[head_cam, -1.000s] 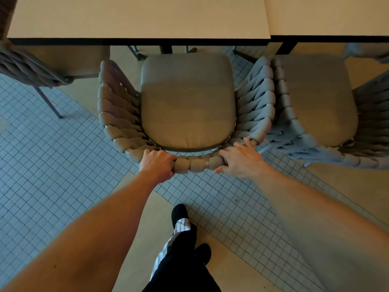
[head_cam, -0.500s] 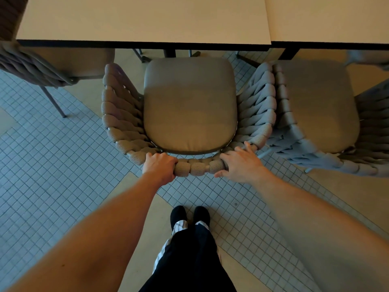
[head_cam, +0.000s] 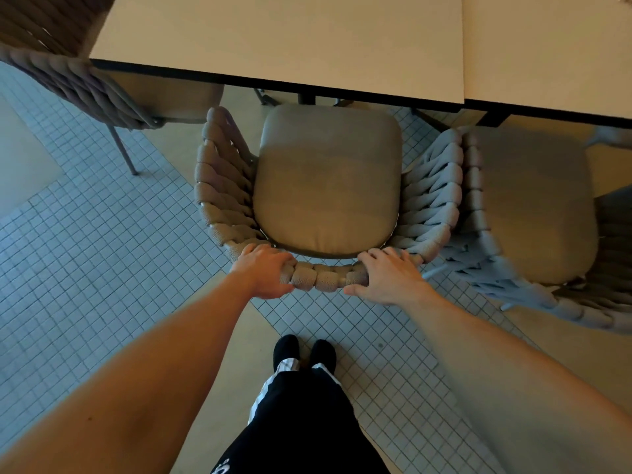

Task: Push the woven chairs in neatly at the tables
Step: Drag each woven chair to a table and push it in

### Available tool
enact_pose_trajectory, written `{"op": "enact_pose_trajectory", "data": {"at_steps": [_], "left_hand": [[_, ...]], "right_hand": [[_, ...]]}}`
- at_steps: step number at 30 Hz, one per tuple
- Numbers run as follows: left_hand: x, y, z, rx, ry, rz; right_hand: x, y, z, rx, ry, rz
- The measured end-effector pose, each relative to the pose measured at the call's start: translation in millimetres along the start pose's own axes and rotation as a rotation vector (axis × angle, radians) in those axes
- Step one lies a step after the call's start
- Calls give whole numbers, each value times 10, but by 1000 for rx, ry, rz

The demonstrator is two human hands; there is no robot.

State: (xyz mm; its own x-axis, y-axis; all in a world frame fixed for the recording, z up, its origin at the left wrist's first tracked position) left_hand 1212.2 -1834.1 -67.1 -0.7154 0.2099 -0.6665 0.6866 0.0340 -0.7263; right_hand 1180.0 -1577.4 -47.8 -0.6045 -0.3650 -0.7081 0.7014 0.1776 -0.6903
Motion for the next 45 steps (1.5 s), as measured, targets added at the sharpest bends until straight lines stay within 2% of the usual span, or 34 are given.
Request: {"op": "enact_pose_trajectory", "data": {"at_steps": [7,17,23,32,45], "left_hand": [[-302,-291,155,-156,-160,-82],[-850,-563,396,-322,-292,-173],[-1159,-573,788,-374,-348,-199],[-1534,-524,1922,-479,-455,-216],[-2044,-722,3953,-500,-490,-198]], "right_hand": [[-76,-310,294,48,-28,-3],[-74,-795,758,-84,-104,-40],[-24,-1051,1263,-156,-177,-42],[385,-1433,2452,-252,-283,-22],[1256,-1963,4405,-210,-261,12]]}}
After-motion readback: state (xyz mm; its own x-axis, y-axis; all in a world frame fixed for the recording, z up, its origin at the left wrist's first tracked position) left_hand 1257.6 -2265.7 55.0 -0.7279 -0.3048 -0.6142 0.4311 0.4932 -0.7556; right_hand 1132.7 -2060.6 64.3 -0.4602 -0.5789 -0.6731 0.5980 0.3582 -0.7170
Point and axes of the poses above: each hand's wrist, its own x-axis towards the middle knuckle, its own y-axis out of the palm, z = x × y, the point moved 3 cm from there along x, towards the middle knuckle, and after that the axes turned 8 degrees about z, right-handed, at the moved point
